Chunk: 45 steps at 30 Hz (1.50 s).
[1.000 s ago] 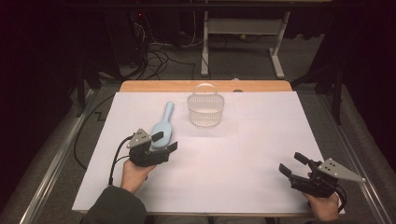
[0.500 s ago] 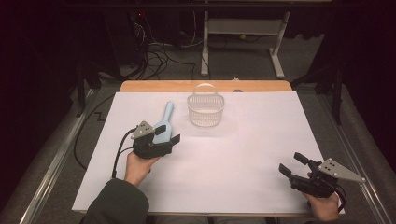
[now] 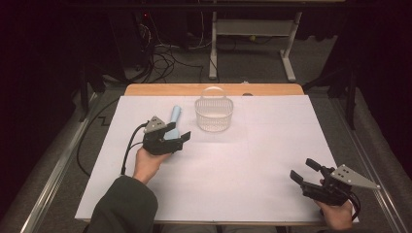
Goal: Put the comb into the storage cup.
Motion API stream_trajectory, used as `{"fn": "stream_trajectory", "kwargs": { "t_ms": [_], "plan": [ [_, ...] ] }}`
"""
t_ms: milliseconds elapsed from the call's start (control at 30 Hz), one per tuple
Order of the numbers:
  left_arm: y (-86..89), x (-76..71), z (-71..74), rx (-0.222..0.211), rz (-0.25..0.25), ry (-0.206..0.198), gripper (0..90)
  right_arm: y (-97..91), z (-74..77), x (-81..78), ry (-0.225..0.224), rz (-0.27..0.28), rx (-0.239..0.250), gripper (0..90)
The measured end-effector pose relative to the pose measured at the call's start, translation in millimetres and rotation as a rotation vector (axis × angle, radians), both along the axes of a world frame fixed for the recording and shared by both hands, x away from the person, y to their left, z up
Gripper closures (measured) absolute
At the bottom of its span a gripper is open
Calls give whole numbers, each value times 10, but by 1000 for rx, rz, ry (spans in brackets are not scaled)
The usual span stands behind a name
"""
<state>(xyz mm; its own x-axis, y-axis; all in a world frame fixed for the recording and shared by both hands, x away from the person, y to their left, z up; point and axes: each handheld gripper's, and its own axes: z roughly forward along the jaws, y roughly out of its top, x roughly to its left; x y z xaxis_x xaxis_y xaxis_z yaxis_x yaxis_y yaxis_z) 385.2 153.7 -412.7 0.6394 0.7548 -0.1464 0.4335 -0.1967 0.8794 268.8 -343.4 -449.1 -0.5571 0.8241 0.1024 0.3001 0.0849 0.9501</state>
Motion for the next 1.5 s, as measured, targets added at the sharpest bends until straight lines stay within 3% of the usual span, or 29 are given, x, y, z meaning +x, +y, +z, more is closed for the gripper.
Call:
{"fn": "stream_trajectory", "kwargs": {
  "t_ms": [600,833,1033,1100,1333,1500],
  "plan": [
    [-59,270,124,57,14,60,262,6,1,-1,4,3,1,225],
    [-78,399,192,76,24,108,263,5,1,-1,5,4,2,225],
    [-97,541,265,158,19,169,263,6,1,-2,5,5,3,225],
    [-114,574,303,191,13,171,264,4,2,0,5,5,4,225],
    [-183,700,394,257,-10,226,266,5,1,0,8,6,5,225],
    [-203,806,363,308,-10,279,376,1,1,2,9,7,8,225]
  ]
}}
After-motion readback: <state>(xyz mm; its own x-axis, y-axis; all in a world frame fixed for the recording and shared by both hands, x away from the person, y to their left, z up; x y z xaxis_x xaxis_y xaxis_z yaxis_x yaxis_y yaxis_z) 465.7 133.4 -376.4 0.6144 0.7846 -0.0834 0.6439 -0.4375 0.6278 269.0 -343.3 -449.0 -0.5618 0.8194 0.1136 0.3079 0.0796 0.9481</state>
